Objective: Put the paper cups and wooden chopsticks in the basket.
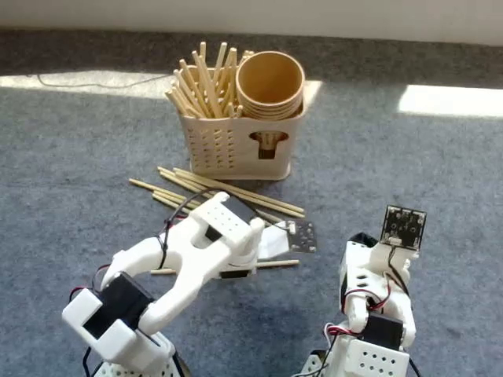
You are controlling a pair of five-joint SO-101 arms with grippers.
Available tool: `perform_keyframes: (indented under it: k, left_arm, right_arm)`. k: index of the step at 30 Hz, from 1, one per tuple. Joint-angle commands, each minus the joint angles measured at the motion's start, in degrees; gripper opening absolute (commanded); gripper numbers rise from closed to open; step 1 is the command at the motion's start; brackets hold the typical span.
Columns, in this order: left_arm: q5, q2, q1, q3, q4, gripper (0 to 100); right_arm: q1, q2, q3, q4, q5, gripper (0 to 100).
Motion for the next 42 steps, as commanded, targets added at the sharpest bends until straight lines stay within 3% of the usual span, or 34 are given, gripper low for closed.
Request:
perform_keyframes:
  k: [1,8,16,23,29,35,42]
  left_arm:
    - [0.79,-0.22,-3.56,-1.27,3.60,1]
    - [0.44,-0.31,-9.54,-1.19,7.47,1]
    - [1.41,-5.58,-9.27,-1.01,11.16,0]
    - [13.98,-25.27,-6.99,-1.54,13.54,0]
    - [15.47,-37.58,-6.99,-1.98,13.45,0]
    - [25.93,-44.18,-7.34,-9.27,13.45,0]
    - [32.53,-45.23,-7.34,-22.55,10.81,0]
  right_arm:
    - [0.48,-0.48,8.13,-1.54,0.00,0.5]
    - [0.48,-0.48,8.13,-1.54,0.00,0.5]
    - [0.48,-0.48,8.04,-1.54,0.00,0.5]
    - [0.48,-0.48,8.04,-1.54,0.00,0.5]
    - [0.48,-0.48,8.04,-1.54,0.00,0.5]
    - [0.48,-0.48,8.04,-1.54,0.00,0.5]
    - [0.48,-0.48,8.04,-1.54,0.00,0.5]
